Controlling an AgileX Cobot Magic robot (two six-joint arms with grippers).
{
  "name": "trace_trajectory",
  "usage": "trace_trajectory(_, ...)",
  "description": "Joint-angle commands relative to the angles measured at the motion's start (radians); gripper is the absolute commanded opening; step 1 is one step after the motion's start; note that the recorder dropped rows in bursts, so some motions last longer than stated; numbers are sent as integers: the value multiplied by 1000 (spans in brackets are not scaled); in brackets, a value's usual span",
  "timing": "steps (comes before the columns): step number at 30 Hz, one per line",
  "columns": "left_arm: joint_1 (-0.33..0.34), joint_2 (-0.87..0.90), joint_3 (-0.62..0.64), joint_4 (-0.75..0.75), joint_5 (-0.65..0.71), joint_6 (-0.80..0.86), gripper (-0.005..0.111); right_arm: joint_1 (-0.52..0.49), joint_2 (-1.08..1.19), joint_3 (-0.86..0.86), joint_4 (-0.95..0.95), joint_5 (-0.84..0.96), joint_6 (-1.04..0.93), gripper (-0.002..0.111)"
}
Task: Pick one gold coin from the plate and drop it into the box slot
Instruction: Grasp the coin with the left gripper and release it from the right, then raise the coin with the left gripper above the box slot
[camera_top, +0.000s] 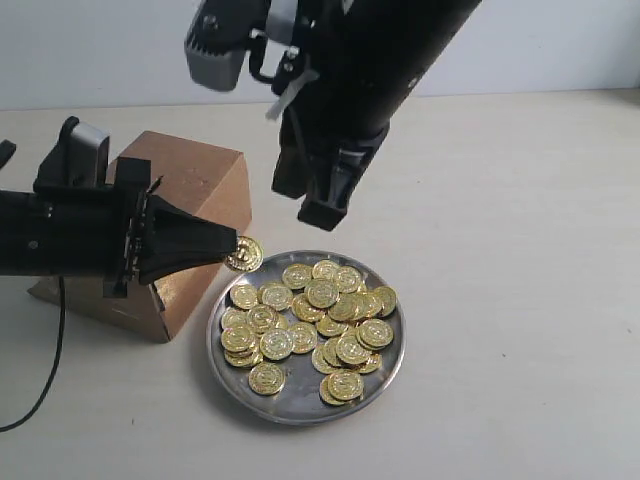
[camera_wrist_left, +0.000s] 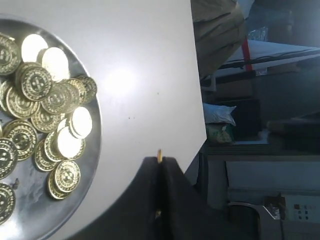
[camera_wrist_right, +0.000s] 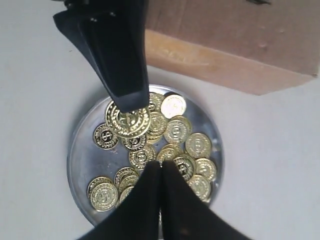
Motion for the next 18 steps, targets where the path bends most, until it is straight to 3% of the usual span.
trace_trajectory(1,-7,-94,-5,19,-20,-44,0,-1,-86,-9,-63,56,150,0)
trace_trajectory(7,-5,-247,-27,137,-168,-129,0,-1,-157,-9,-97,148,249,0)
trace_trajectory(15,-5,-404,-179,622,-461,-403,0,-1,-232,-9,-97,193,338,0)
trace_trajectory(18,-5,-411,-231,810,-507,-478,0,-1,-255,-9,-93,193,354,0)
